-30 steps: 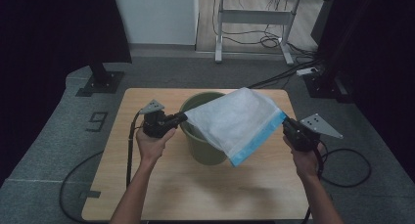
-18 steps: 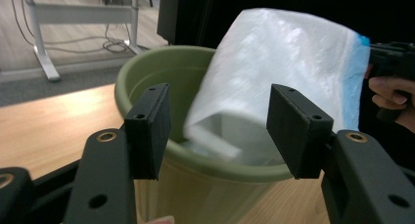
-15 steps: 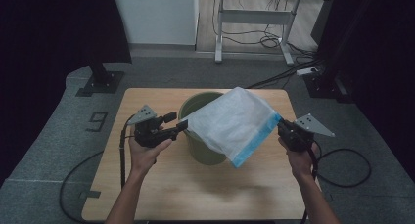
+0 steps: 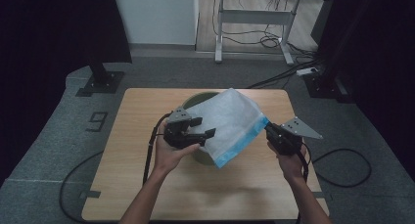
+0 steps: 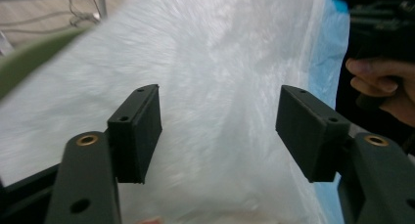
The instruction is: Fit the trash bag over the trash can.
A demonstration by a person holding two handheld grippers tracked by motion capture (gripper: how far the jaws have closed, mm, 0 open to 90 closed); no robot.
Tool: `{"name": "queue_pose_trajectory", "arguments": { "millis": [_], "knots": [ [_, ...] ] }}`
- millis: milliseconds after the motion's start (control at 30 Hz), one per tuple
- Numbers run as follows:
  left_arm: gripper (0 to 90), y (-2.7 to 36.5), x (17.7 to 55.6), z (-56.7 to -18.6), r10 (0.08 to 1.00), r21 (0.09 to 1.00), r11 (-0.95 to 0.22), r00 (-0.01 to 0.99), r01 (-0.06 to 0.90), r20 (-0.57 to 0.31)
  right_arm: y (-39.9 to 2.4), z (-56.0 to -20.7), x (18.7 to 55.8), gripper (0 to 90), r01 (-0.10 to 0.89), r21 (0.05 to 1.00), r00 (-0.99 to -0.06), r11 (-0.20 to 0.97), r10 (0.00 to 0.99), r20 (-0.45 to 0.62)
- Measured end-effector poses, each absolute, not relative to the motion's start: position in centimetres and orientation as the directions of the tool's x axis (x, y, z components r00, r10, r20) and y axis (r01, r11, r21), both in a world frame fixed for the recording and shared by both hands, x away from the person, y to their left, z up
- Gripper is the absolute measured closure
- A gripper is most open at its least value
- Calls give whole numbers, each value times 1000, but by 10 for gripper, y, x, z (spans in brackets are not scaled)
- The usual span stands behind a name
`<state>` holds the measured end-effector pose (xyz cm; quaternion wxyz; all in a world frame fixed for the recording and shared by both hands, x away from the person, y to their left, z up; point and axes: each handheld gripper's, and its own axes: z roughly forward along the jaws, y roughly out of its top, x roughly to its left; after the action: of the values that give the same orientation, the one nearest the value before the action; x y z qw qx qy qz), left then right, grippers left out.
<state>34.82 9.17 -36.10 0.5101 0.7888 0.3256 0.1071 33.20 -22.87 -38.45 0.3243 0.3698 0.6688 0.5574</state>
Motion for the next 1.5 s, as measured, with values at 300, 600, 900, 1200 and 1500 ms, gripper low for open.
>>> {"name": "queue_pose_trajectory", "arguments": {
  "millis": [300,600,900,1200,1500],
  "knots": [
    [321,85,348,-376,612,847,-308,772,433,-172,-222,-385,324,881,121,987,-545,105,838,-23],
    [509,87,347,-382,568,848,-302,797,436,-207,-226,-385,322,881,120,988,-540,94,841,-15],
    [783,91,347,-379,528,860,-264,812,436,-249,-231,-387,320,881,128,988,-540,84,842,-1],
    [894,112,352,-369,500,899,-129,811,418,-305,-237,-393,323,867,152,985,-537,83,843,12],
    [895,132,363,-365,519,901,-47,781,431,-347,-240,-401,326,757,168,979,-579,117,815,2]
  ]
}}
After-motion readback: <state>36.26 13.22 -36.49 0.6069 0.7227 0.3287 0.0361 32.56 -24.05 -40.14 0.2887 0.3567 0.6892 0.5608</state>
